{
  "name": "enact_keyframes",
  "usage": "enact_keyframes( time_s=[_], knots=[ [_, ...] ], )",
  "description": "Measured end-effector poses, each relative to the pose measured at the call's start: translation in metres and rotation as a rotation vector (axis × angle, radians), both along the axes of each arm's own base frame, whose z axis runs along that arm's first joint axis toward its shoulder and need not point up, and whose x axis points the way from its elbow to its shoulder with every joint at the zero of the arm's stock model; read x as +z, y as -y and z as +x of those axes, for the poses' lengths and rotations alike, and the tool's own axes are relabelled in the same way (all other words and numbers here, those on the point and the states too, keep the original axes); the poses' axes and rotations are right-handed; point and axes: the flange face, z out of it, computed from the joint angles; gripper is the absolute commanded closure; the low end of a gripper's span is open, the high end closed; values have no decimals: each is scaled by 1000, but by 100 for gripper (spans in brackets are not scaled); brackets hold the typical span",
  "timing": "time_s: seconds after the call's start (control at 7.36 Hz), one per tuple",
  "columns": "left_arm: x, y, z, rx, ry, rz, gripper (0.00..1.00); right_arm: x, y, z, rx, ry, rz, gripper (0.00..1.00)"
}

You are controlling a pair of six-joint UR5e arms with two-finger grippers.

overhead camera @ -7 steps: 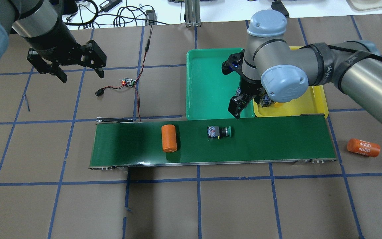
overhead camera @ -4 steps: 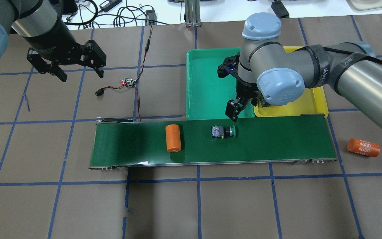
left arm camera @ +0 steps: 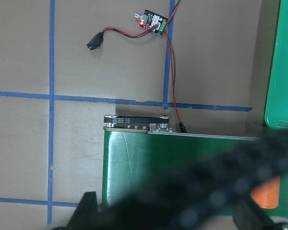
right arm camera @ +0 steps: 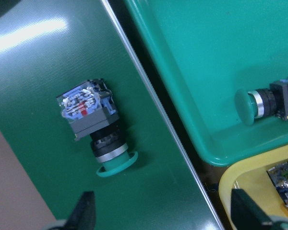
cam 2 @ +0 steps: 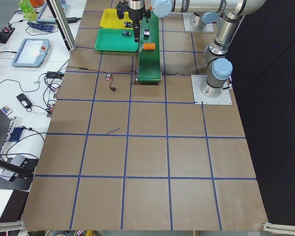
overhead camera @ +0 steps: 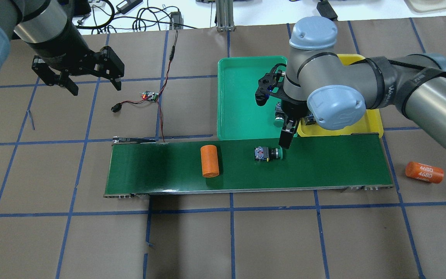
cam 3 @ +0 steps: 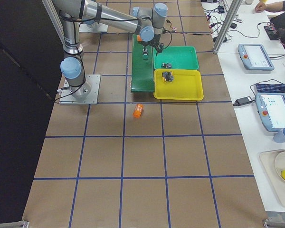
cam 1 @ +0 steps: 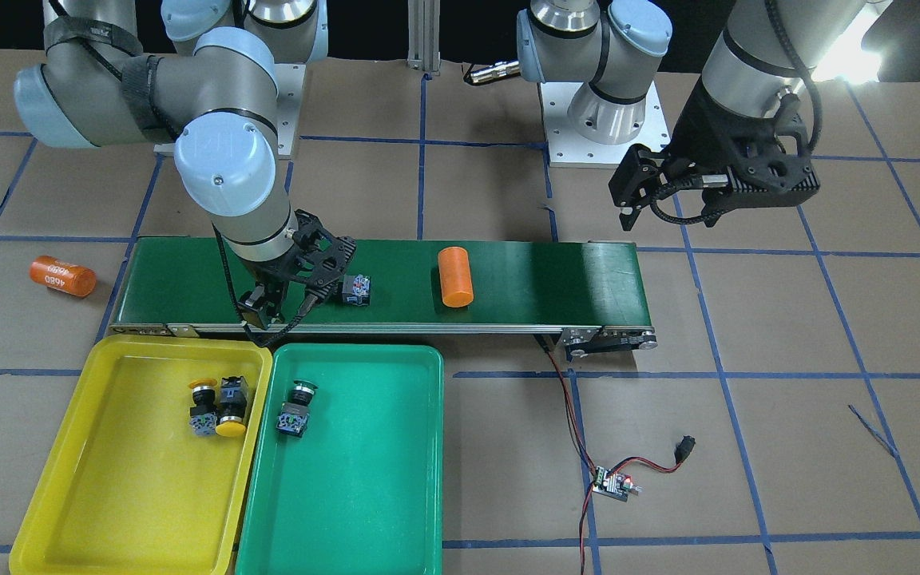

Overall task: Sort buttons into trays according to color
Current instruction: 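Move the right gripper down to the next green-capped button on the belt, then grasp the green-capped button on the belt with the right gripper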

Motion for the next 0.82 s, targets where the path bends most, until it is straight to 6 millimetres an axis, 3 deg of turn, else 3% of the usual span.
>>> enact_keyframes(
  time_s=[0.41,0.82],
  knots=[
    [1,0,1,1,0,-2,0,-4,-26,-12,135,21,-72,0],
    [1,0,1,3,-2,-2,0,-33,-36,-43,204,32,-176,0]
  ],
)
